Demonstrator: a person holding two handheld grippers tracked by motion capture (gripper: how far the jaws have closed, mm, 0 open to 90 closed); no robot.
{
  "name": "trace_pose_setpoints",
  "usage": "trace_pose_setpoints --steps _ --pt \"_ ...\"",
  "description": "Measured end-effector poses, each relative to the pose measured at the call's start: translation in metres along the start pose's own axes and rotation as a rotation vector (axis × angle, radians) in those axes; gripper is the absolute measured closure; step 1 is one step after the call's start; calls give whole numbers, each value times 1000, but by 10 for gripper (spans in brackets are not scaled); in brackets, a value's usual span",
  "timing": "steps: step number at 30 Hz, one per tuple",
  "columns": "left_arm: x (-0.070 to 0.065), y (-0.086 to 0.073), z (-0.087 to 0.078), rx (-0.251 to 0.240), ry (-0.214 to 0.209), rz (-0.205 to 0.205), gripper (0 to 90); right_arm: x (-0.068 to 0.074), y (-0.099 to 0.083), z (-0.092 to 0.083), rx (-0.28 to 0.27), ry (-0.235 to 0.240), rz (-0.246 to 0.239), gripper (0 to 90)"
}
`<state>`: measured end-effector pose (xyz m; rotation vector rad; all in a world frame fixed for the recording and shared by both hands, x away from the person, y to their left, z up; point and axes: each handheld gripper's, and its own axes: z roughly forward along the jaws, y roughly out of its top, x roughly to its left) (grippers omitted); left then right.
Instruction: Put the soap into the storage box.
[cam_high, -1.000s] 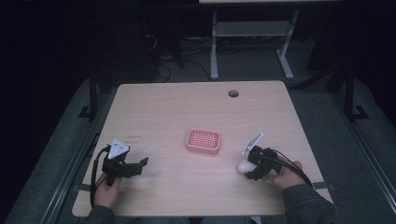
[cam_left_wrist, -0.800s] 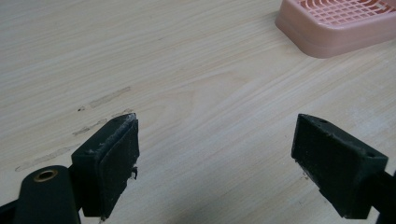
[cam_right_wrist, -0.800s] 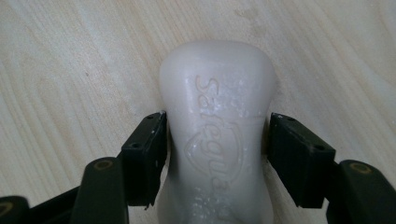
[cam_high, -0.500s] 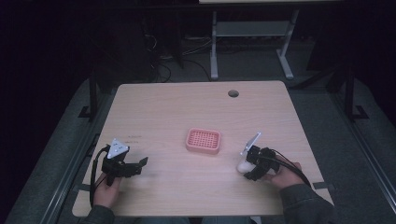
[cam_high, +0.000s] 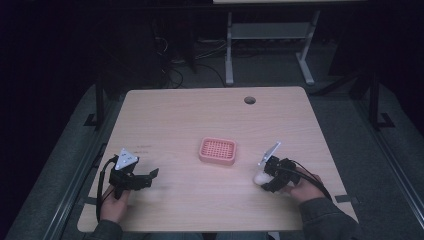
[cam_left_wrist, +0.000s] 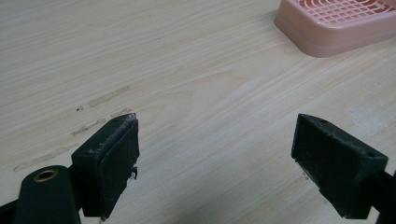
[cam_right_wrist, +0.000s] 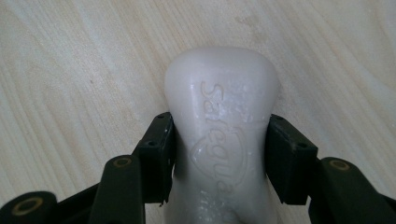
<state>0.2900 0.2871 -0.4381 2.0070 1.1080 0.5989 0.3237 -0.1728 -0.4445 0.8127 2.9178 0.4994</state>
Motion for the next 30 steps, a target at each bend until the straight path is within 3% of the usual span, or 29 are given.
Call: trace_pose_setpoints --steps 7,12,30 --pt "0 0 0 1 1 0 147 1 0 -1 0 -6 -17 479" --pt "0 0 0 -15 3 -17 147 3 1 -4 -6 -16 -57 485" --pt "0 0 0 -14 4 -16 147 4 13 -24 -39 -43 -92 487"
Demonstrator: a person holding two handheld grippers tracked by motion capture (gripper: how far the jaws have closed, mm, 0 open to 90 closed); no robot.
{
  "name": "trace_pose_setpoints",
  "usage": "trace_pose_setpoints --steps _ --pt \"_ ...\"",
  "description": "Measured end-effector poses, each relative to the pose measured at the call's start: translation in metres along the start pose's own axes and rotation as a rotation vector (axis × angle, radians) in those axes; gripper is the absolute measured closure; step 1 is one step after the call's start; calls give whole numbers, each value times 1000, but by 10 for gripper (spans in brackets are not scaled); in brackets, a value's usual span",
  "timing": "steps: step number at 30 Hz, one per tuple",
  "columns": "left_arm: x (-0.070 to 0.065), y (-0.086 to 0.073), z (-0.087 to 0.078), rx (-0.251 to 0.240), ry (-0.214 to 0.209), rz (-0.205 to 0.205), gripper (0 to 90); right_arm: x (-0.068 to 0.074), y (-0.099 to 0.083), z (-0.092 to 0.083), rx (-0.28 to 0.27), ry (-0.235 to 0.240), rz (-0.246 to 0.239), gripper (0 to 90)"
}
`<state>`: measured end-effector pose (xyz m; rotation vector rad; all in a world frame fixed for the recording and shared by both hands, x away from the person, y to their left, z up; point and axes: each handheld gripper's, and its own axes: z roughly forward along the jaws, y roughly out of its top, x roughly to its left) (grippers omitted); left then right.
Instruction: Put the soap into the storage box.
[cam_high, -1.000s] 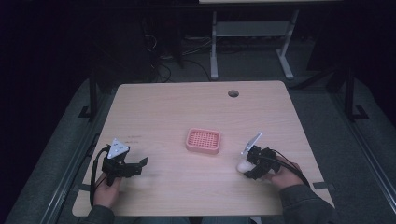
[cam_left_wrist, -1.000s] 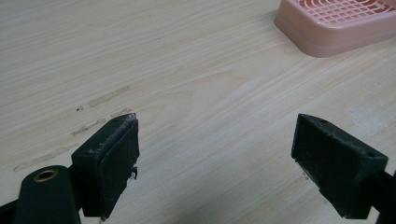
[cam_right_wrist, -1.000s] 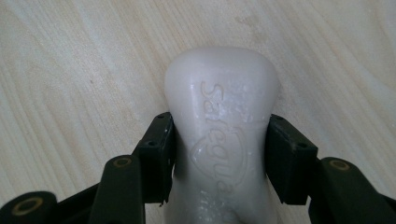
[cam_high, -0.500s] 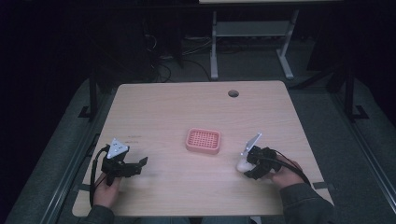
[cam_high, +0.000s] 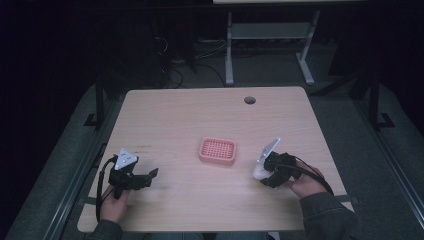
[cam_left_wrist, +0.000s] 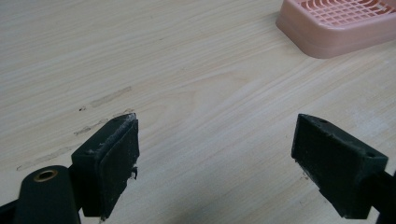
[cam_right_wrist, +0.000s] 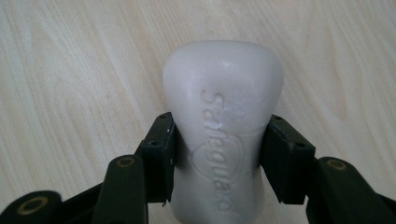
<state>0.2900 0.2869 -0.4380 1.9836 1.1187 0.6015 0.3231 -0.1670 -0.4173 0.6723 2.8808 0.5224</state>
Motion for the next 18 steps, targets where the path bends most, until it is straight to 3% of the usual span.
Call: trace_pose_setpoints --steps 1,18 --pt "1 0 -1 12 0 15 147 -1 2 -2 -10 2 1 487" --pt "-1 1 1 4 -8 -2 147 -8 18 -7 -15 -1 -19 487"
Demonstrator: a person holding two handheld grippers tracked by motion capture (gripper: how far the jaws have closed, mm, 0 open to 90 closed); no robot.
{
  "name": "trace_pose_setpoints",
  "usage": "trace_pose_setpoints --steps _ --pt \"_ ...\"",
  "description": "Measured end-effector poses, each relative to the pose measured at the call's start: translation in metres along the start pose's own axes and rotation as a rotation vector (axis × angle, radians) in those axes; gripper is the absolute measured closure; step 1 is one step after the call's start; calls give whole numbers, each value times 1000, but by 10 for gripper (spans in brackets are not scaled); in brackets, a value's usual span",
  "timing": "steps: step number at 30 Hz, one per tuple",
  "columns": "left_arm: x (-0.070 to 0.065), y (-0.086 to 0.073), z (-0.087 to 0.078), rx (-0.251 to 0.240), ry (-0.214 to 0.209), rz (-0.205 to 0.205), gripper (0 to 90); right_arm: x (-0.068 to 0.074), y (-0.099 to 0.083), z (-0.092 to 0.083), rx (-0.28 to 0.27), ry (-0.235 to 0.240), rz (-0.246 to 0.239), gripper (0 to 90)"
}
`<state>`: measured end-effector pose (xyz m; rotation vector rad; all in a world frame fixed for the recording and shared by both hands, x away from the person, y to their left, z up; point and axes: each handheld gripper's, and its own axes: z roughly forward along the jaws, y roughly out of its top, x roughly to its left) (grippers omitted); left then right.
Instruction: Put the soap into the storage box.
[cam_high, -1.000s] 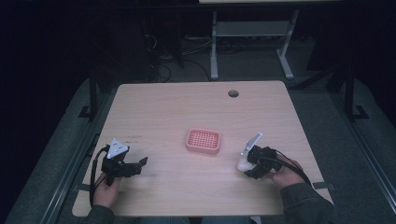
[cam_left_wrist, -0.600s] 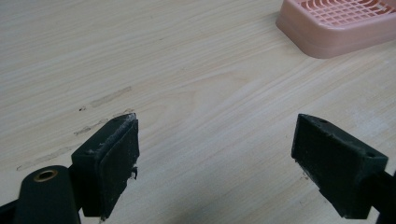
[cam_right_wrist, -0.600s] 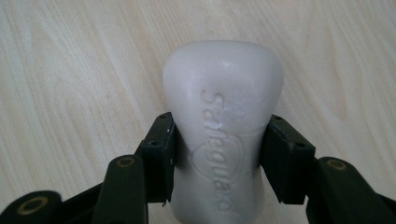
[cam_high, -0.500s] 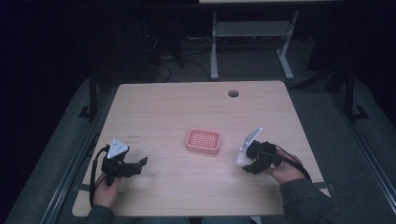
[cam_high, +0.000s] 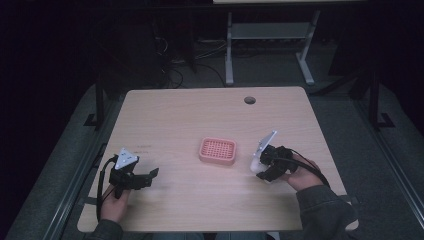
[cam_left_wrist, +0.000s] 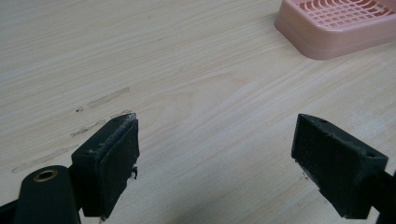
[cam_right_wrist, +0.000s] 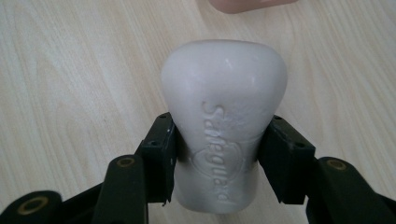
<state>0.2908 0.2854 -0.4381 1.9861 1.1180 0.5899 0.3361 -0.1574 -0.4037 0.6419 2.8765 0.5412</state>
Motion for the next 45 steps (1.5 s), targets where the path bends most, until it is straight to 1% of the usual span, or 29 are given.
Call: trace_pose_setpoints --steps 1,3,6,8,9,10,13,17,20,21,24,25,26,27,28,31,33,34,38,40,41,45 --pt "0 0 0 1 0 3 147 -1 1 0 1 1 -4 487" --pt "-1 0 1 -3 1 -8 147 -1 4 0 -1 5 -2 487" --pt "0 0 1 -1 2 -5 147 -4 9 2 1 12 -16 487" --pt "0 0 1 -1 3 -7 147 -4 11 2 4 16 -15 487" --pt "0 0 1 0 2 -6 147 -4 12 2 7 9 -24 487" --pt "0 0 1 5 0 2 147 -5 14 2 2 11 -23 487" --pt "0 0 1 1 0 -2 147 -5 17 2 -3 12 -25 487" --pt "0 0 1 4 0 2 146 -5 24 2 3 10 -41 487" --pt "-1 0 1 4 0 6 146 -7 28 2 -2 13 -42 487" --pt "-1 0 1 10 -1 11 147 -7 32 3 -1 12 -47 487" --pt "-1 0 1 11 -1 10 147 -7 37 4 3 15 -51 487" --pt "-1 0 1 14 -1 9 147 -7 39 4 3 12 -62 487" --pt "-1 1 1 14 -1 8 147 -6 43 5 2 19 -63 487" --pt "-1 1 1 14 -1 8 146 -6 43 5 2 19 -63 487" --pt "-2 1 1 14 -2 7 147 -6 47 5 -4 13 -75 487" --pt "-2 0 2 9 -1 7 147 -7 50 5 -11 23 -73 487" --pt "-2 0 2 10 -2 14 146 -7 54 6 -4 21 -75 487" --pt "-2 1 2 10 -2 16 146 -8 57 7 -3 24 -83 487" --pt "-2 0 2 9 -3 9 147 -9 63 7 -4 24 -87 487" --pt "-2 0 2 9 -2 7 147 -10 70 8 -6 29 -97 487" --pt "-2 0 2 8 -2 7 147 -10 70 8 -6 29 -97 487" --pt "-1 1 1 11 -2 8 147 -10 81 10 1 28 -111 487"
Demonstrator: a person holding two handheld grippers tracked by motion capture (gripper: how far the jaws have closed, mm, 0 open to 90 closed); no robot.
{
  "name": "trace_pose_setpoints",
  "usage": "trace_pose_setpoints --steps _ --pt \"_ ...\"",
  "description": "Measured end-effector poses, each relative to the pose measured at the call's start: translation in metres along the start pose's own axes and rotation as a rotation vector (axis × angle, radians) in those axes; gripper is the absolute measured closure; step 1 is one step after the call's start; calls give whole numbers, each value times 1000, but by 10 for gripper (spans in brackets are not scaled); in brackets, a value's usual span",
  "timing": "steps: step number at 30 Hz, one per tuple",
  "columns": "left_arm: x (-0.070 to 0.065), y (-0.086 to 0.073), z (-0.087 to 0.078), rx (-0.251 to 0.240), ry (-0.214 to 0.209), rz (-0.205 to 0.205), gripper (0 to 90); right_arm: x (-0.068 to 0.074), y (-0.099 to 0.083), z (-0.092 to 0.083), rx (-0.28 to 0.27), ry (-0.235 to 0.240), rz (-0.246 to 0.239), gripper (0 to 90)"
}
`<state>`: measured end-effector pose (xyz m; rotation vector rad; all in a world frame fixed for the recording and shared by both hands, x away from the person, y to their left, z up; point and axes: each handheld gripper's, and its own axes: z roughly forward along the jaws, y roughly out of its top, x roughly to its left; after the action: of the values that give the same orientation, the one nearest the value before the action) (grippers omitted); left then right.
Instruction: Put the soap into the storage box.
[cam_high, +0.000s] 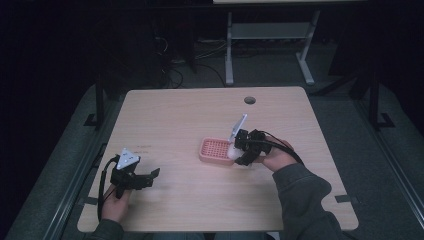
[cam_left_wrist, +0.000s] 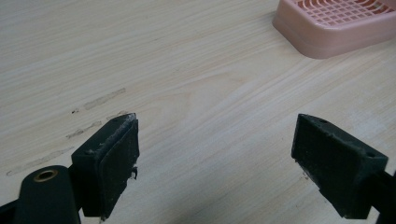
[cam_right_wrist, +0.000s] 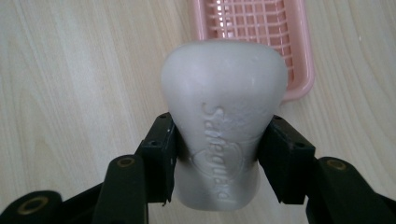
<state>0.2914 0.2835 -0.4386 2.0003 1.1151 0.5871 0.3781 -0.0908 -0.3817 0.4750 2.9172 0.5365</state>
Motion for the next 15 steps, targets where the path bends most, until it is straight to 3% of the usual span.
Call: trace_pose_setpoints --steps 15 --pt "0 0 0 0 -1 -1 147 -11 30 6 8 6 -34 487"
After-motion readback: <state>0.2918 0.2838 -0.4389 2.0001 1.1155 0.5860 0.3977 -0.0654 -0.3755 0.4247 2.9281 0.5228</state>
